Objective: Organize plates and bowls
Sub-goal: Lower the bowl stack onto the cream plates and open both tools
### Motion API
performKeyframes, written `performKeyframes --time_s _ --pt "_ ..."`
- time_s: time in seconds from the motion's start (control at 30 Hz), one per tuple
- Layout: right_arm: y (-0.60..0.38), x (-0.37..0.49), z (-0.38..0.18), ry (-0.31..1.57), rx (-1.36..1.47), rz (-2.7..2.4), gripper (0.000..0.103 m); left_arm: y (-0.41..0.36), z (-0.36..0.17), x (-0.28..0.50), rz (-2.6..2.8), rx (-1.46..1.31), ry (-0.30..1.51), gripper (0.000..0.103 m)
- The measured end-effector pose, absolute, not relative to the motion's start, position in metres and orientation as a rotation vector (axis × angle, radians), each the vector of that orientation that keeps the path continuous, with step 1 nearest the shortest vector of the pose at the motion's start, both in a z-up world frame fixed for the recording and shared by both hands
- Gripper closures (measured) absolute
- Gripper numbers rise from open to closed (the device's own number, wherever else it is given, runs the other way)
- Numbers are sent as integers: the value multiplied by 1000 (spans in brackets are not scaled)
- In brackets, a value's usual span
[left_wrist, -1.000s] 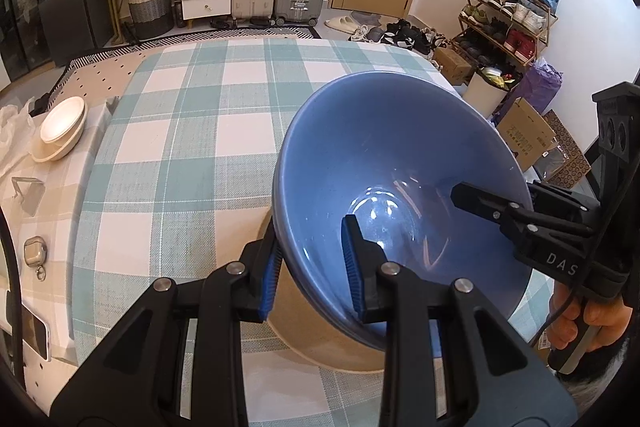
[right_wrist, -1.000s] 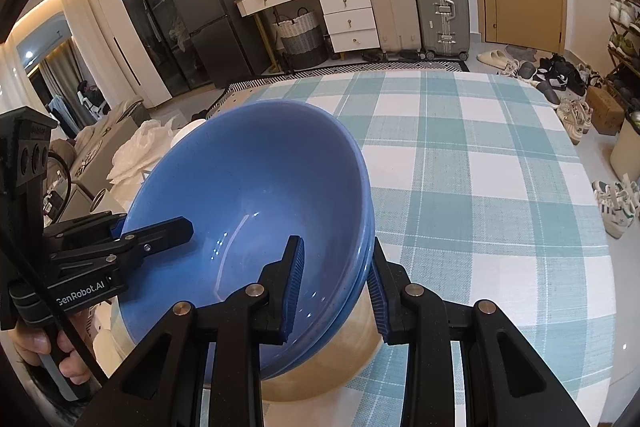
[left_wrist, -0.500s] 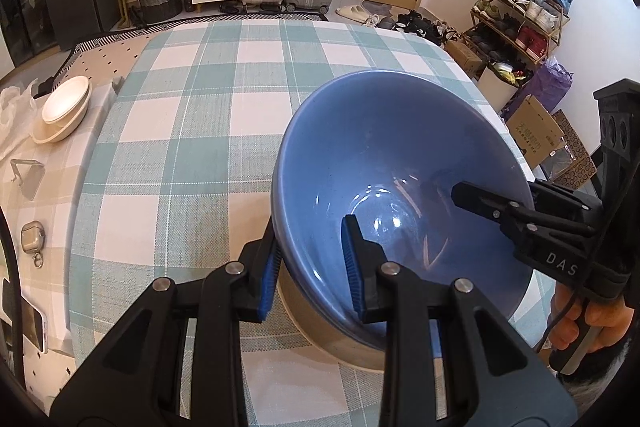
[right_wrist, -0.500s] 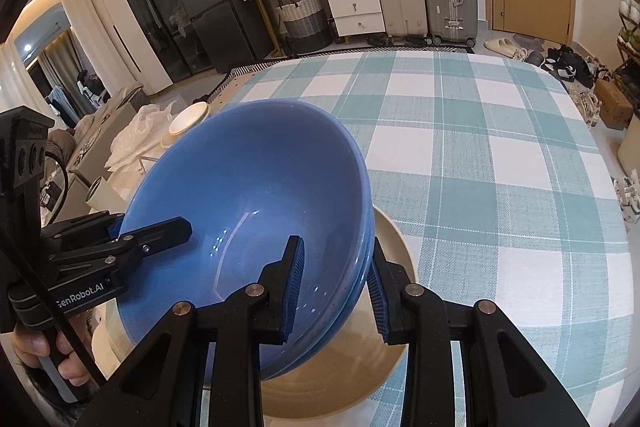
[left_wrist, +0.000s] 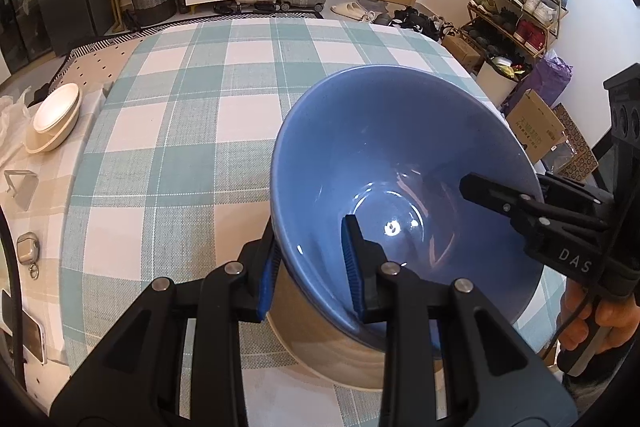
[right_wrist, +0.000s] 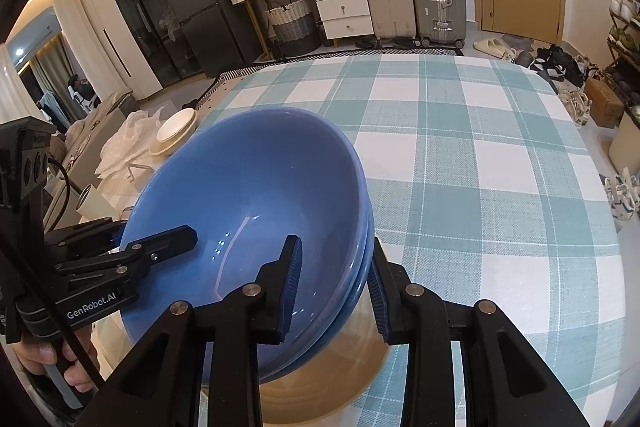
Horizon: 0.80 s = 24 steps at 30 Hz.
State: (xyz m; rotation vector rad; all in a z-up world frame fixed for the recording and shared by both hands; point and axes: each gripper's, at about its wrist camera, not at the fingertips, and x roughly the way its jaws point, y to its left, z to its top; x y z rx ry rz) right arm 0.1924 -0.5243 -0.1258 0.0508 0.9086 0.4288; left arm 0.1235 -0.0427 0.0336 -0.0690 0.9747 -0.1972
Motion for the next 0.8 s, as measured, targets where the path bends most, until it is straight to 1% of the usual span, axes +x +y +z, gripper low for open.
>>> performKeyframes --time_s 0.37,0.5,0.53,0.57,0.6,0.63,0.67,0.7,0.73,0.77,0.8 --pt "-527 195 -126 912 56 423 70 -47 32 132 -199 -61 971 77" --pt "-529 195 -126 911 59 429 69 -49 30 136 -199 -54 965 76" --pt "-529 195 -126 911 59 430 69 -49 29 137 -198 -49 965 75" --pt "-529 194 -126 911 58 432 68 -50 29 135 -198 -44 965 70" --pt "-530 194 -126 908 59 437 65 -50 29 136 -201 -39 962 66" --pt "-530 193 -125 900 58 441 63 -51 29 135 -197 -31 955 57" --pt "-531 191 -124 889 54 442 58 -51 30 133 -190 -21 943 47" --pt "-531 190 -122 877 46 444 52 -52 31 132 -181 -7 925 42" --pt "-532 188 -121 868 39 446 50 -52 33 129 -174 5 911 33" --pt "-533 185 -120 857 33 446 46 -52 34 128 -168 14 898 29" --pt "-535 183 -118 843 30 449 38 -52 36 126 -170 15 883 29"
